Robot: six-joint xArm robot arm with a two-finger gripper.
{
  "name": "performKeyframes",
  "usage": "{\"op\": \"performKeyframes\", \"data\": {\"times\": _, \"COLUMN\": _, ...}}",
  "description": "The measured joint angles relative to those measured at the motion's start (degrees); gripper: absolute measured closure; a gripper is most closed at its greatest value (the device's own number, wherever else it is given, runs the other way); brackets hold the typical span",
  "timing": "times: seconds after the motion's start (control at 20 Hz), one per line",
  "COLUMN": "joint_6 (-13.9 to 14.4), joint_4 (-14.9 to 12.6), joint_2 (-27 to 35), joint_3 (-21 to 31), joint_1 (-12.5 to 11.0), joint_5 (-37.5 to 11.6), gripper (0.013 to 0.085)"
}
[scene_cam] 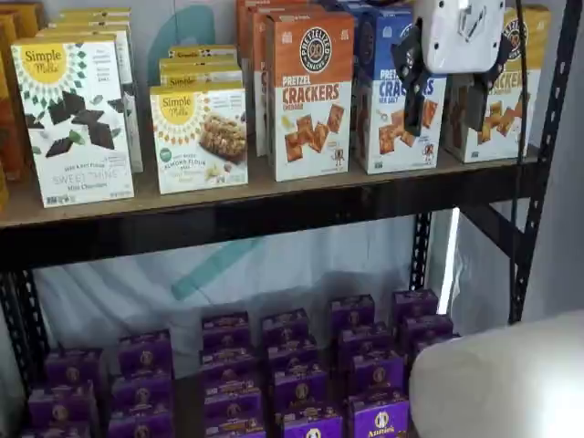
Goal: Retrieve the yellow and white box located on the top shelf, the sixth one from the left
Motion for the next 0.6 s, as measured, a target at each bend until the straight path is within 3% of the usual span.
{"op": "performKeyframes", "data": {"times": 0.05, "joint_6": -0.76, "joint_4": 1.44, "joint_2": -0.36, "joint_3": 0.36, "joint_1": -1.3, "joint_5": -0.5, "gripper": 0.013}}
{"op": "performKeyframes", "data": {"times": 0.1, "joint_6": -2.85, "joint_4": 5.68, "joint_2": -1.43, "joint_3": 1.38, "joint_1": -5.31, "joint_5": -1.93, "gripper": 0.013}}
{"op": "performKeyframes", "data": {"times": 0.2, "joint_6": -4.12, "joint_4": 7.46, "joint_2": -1.74, "joint_3": 1.54, "joint_1": -7.01, "joint_5": -2.38, "gripper": 0.013}}
{"op": "performKeyframes", "data": {"times": 0.45, "joint_6": -5.14, "joint_4": 7.34, "joint_2": -1.72, "joint_3": 1.14, "joint_1": -7.9, "joint_5": -2.27, "gripper": 0.013}}
{"op": "performKeyframes", "data": {"times": 0.6, "joint_6": -5.0, "joint_4": 5.51, "joint_2": -1.63, "joint_3": 0.99, "joint_1": -7.02, "joint_5": -2.36, "gripper": 0.013}}
